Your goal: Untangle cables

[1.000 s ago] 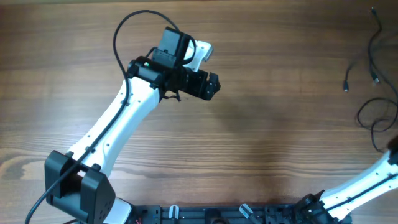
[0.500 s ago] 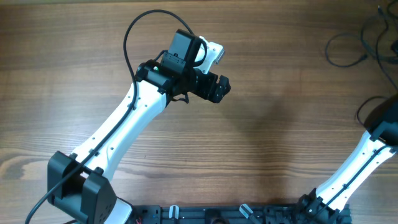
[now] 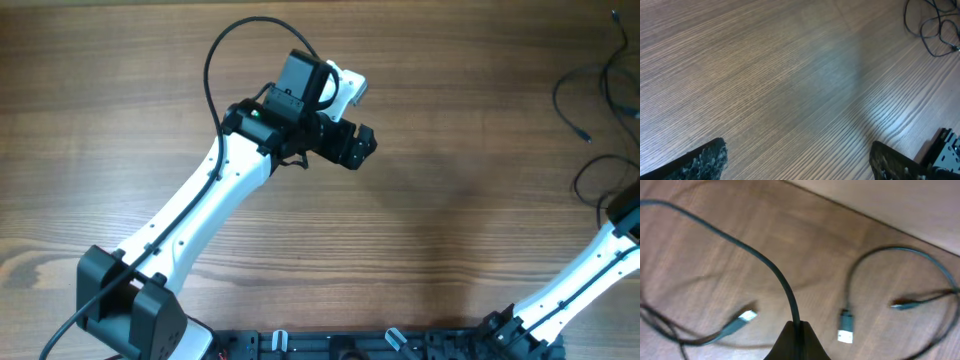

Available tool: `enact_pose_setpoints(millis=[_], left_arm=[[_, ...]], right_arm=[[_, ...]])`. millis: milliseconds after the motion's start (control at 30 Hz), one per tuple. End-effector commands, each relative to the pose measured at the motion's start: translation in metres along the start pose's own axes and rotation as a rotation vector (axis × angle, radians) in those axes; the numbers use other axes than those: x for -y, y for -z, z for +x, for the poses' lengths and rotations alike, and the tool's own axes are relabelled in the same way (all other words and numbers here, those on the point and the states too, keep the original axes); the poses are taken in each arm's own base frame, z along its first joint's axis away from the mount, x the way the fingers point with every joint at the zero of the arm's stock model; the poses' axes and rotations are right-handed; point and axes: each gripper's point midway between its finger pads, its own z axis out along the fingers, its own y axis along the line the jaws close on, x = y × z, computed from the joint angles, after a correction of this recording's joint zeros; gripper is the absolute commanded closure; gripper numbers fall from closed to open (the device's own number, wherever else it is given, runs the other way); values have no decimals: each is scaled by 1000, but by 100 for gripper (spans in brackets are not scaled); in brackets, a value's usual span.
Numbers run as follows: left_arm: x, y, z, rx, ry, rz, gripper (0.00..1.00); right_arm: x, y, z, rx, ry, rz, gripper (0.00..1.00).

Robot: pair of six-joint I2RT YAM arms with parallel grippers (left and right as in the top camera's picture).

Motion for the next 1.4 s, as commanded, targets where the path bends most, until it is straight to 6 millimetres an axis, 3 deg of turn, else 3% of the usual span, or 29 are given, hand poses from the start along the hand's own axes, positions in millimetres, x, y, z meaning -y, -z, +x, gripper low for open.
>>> enact_pose_setpoints(millis=[0,67,133,167,200,267,333,433,500,533,567,633,733,833,900,1000,1100,1233,1300,1367], left_arm=[[5,12,-9,38,-15,-1,6],[5,12,-9,38,-15,-1,6],[5,12,-9,38,-15,-1,6],[5,12,-9,38,-15,-2,6],[5,12,-9,38,-17,-2,6],[5,12,-9,38,-18,-2,5],[5,12,-9,38,-19,-5,5],[5,12,-8,38,-44,-5,5],[5,12,-9,38,-45,-6,5],[1,12,-10,43,-45,-24,5],[-6,12,-14,61,-49,-70,5],[-12,14,-27,113,-61,-110,4],[-20,23,-44,189,-60,-173,4],[-52,67,-59,312,55,-407,4],[-71,96,-58,349,111,-498,4],[-108,130,-46,356,194,-574,15],[-120,132,-33,354,223,-566,20],[-120,126,-7,419,211,-560,21],[-120,122,16,444,206,-559,20],[-126,111,50,421,245,-576,20]], right_arm=[[-28,-1,6,-2,58,-66,95],[-43,1,6,6,91,-112,94],[-51,3,7,15,102,-120,87],[-53,3,7,15,103,-122,62],[-53,4,7,17,103,-122,0],[-53,16,3,27,99,-133,0],[-60,43,-7,55,90,-186,0],[-58,126,-35,171,72,-239,0],[-52,164,-42,214,36,-252,0],[-45,197,-42,233,23,-261,0],[-36,229,-38,248,22,-267,0],[-25,273,-27,262,24,-285,0],[-30,323,-4,267,174,-399,0],[-26,369,12,314,240,-453,0],[-39,387,31,316,327,-537,0],[-74,387,74,292,447,-608,0],[-98,360,134,304,548,-605,0],[-94,322,203,298,572,-650,0],[-86,300,242,225,558,-650,0],[-86,289,266,205,597,-618,0]])
